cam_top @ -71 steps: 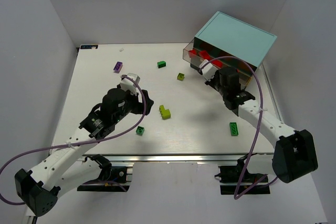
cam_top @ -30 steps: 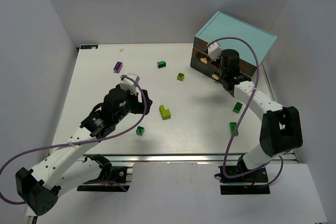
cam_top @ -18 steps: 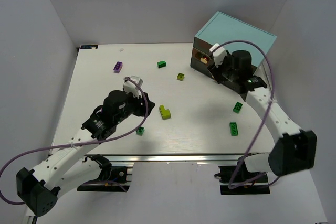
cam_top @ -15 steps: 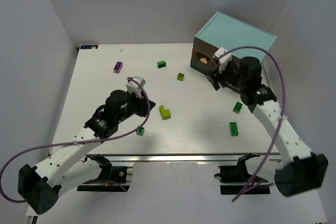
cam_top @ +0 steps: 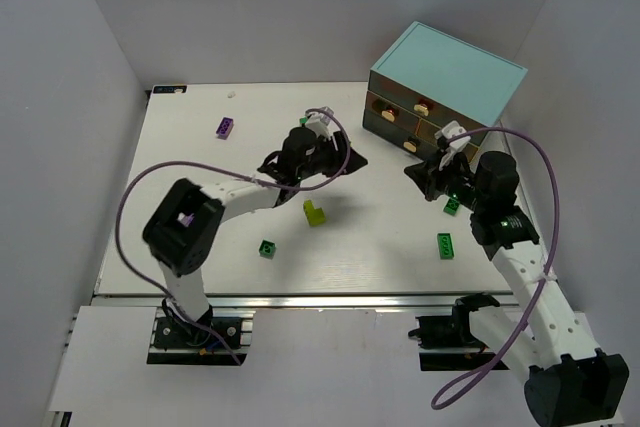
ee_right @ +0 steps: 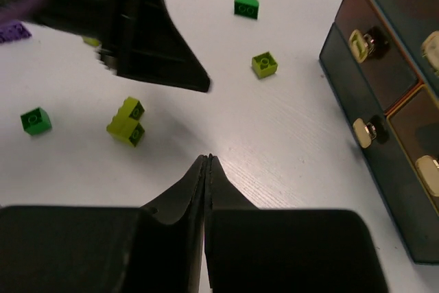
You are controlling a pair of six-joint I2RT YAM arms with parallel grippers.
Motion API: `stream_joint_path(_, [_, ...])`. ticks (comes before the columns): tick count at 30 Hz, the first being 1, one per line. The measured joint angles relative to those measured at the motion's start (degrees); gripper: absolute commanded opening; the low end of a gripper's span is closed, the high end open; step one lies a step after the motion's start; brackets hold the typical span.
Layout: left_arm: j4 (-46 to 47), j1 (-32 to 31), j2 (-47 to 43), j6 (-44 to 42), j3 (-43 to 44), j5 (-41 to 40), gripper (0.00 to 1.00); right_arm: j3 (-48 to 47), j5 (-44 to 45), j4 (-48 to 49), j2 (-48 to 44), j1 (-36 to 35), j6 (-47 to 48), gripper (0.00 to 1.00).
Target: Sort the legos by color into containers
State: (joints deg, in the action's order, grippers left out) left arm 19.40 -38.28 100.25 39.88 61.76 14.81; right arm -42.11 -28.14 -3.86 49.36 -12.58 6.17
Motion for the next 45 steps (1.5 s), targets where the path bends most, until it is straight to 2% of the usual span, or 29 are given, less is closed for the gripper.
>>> stream_joint_path(5, [10.1, -0.09, 16.26, 10.49, 11.19, -0.83, 0.67, 0.02, 0.9, 1.75, -3.89, 0.72, -2.78, 0.18])
stream_joint_path(11, [15.98, -0.09, 30.56, 19.56, 24.79, -2.78, 0.72, 0.02, 1.46, 2.1, -6.91, 0.9, -3.69, 0.22])
stream_joint_path(14, [16.68, -0.09, 34.32, 21.86, 29.38, -4.28, 0.74, 0.04, 1.97, 2.47, -8.5, 0.94, -4.09, 0.22])
stream_joint_path(26, [17.0, 0.02, 43.45, 26.25, 45.33, -7.65, 0.74, 0.79, 2.91, 2.8, -9.55, 0.94, -4.31, 0.22])
stream_joint_path(33, [16.57, 0.09, 44.15, 28.04, 46.42, -8.31, 0.7, 0.79, 3.17, 2.8, -9.55, 0.94, -4.28, 0.22])
stream_joint_path(39, [15.74, 0.35, 44.35, 28.81, 46.53, -8.48, 0.61, 0.79, 3.61, 2.8, -9.55, 0.94, -4.28, 0.22])
stream_joint_path(41, [15.37, 0.35, 44.35, 28.85, 46.49, -8.7, 0.63, 0.79, 3.67, 2.82, -9.55, 0.94, -4.28, 0.22])
stream_joint_path(45, [14.53, 0.35, 44.35, 28.63, 46.23, -9.46, 0.72, 0.79, 3.82, 2.84, -9.53, 0.94, -4.28, 0.22])
